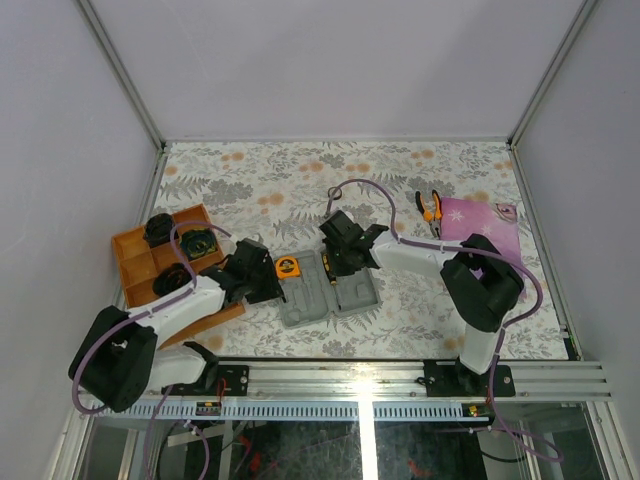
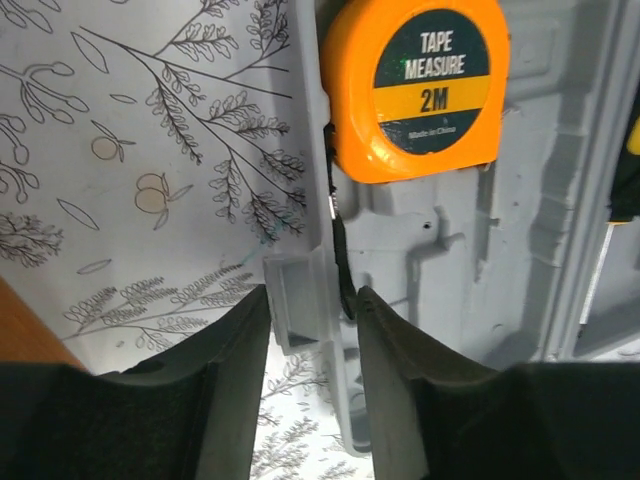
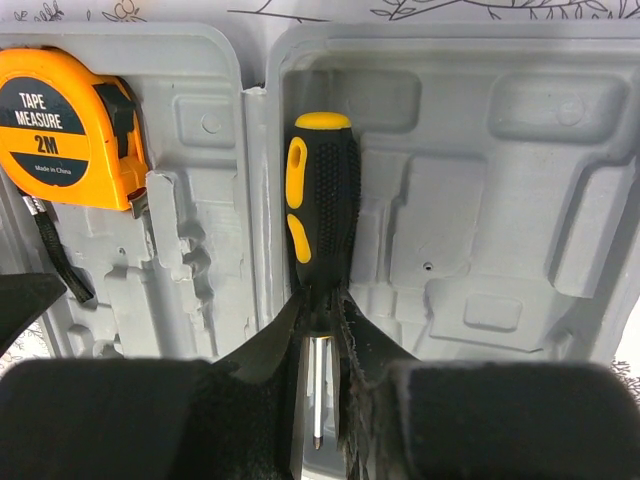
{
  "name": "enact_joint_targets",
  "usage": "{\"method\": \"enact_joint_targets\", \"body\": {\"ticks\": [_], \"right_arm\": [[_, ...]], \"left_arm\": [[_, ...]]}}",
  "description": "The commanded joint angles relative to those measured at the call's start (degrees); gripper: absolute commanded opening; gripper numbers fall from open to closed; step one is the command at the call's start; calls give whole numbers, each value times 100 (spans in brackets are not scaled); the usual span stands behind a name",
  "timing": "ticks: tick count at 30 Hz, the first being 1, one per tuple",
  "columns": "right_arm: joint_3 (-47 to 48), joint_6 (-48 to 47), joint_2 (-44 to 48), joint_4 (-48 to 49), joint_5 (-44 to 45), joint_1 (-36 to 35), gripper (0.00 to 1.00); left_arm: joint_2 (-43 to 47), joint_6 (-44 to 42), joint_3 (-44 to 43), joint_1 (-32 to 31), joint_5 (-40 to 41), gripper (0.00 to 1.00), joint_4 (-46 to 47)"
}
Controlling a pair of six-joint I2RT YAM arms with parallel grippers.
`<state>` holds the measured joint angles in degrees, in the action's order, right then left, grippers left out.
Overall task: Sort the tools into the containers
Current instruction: Place the screwdriver in the storage box.
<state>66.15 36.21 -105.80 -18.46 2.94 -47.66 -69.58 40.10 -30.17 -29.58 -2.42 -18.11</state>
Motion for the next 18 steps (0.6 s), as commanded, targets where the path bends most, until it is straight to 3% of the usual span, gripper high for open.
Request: {"method": "enact_joint_targets", "body": {"ticks": [1, 18], "right_arm": [[-467, -352, -937, -1055, 510, 20, 0], [-625, -382, -1685, -999, 353, -137, 0]], "left_arm": [[-203, -193, 103, -30, -18, 35, 736], [-739, -339, 149, -289, -315, 23, 1084]]}}
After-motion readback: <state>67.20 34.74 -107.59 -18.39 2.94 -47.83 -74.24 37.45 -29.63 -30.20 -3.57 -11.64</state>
